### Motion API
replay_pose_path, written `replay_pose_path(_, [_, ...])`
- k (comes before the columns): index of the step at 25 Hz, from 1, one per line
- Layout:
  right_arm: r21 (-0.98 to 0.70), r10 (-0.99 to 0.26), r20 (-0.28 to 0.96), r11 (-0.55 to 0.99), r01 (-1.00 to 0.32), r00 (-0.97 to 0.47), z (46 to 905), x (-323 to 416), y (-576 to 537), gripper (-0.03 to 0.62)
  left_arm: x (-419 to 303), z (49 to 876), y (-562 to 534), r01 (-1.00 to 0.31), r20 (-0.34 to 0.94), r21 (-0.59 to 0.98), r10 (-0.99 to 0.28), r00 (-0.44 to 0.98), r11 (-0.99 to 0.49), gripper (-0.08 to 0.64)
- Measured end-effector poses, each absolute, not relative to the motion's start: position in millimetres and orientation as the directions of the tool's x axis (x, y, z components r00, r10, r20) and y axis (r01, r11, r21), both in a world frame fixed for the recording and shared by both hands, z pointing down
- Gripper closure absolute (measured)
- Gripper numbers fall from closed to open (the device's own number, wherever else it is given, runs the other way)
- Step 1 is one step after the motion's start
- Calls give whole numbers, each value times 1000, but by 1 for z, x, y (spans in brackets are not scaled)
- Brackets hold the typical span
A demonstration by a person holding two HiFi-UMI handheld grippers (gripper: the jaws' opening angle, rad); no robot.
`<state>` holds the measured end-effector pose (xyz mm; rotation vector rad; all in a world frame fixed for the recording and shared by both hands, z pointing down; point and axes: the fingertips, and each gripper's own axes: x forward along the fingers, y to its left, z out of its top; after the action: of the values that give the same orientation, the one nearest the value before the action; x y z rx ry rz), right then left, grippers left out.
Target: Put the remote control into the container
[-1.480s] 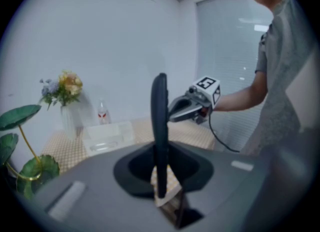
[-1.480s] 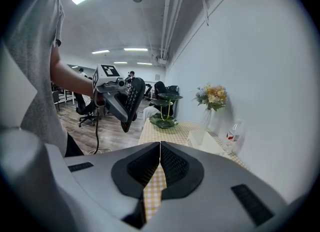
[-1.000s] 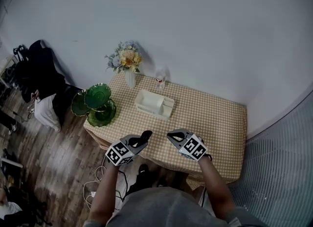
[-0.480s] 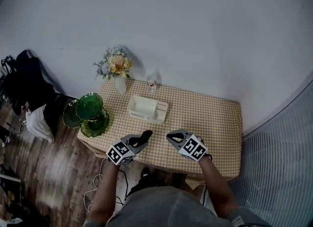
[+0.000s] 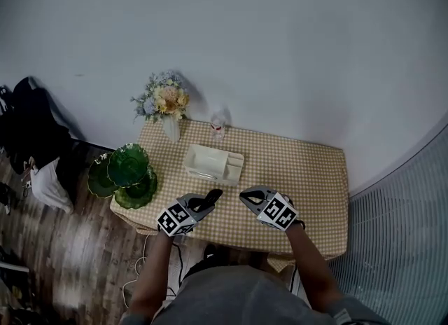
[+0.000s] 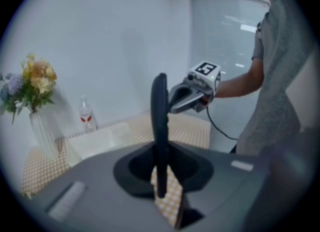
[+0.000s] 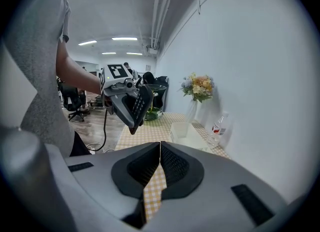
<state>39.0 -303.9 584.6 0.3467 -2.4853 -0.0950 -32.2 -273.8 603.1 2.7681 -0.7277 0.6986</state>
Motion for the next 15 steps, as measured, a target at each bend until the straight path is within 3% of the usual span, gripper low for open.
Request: replay_pose_path(15, [117,-310,562,947,-298,-766,595,-11,-334,572,-70,631,-314,-372,524,62,-287,802,-926,500])
